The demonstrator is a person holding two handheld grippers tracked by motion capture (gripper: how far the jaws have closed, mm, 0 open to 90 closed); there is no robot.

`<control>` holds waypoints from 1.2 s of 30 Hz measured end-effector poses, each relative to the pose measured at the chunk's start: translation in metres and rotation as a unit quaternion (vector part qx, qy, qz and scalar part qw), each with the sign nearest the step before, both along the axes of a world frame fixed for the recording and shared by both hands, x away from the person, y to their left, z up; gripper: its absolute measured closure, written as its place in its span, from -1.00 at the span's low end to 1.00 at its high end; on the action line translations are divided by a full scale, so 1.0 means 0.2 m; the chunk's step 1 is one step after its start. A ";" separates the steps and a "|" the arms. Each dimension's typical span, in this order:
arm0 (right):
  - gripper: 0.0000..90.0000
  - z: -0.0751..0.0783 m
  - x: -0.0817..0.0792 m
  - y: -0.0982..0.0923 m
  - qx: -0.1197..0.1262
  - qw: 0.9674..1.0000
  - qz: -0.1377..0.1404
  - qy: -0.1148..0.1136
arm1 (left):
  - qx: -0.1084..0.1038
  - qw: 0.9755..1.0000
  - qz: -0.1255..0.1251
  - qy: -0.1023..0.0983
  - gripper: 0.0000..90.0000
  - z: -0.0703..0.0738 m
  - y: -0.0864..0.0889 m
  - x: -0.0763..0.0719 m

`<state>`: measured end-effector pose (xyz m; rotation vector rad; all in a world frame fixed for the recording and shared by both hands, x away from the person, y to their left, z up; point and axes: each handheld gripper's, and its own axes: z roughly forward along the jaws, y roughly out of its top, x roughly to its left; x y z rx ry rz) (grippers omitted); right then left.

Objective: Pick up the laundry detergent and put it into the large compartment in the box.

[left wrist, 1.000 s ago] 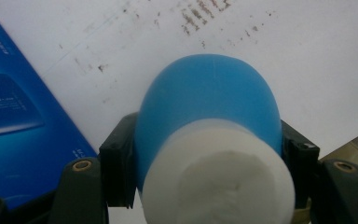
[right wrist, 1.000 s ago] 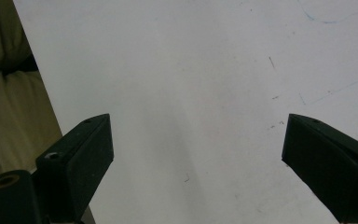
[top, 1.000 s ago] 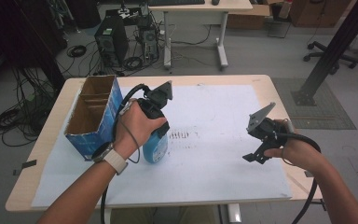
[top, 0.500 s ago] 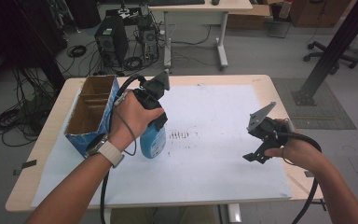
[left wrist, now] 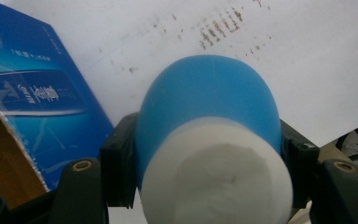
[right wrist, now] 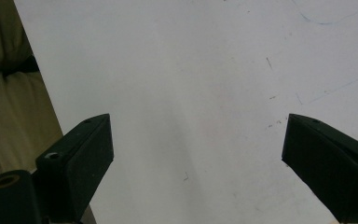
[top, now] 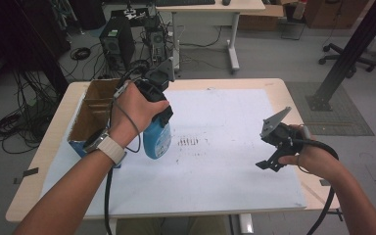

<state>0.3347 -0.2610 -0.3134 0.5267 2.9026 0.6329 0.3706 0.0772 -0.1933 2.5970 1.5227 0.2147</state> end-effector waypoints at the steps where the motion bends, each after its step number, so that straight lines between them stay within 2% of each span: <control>1: -0.80 0.00 0.00 0.00 0.000 1.000 0.000 0.000 | 0.000 1.000 0.003 0.000 -0.17 0.01 0.00 0.00; 14: -0.80 0.00 0.01 0.01 0.000 1.000 0.002 0.001 | 0.000 1.000 0.018 0.001 -0.17 0.11 0.03 0.02; 26: -0.80 0.00 0.01 0.02 0.000 1.000 0.006 0.000 | -0.003 0.999 0.047 -0.004 -0.17 0.22 0.09 0.04; 36: -0.80 -0.01 0.02 0.03 0.000 1.000 0.005 0.001 | 0.004 0.998 0.068 -0.007 -0.17 0.30 0.14 0.06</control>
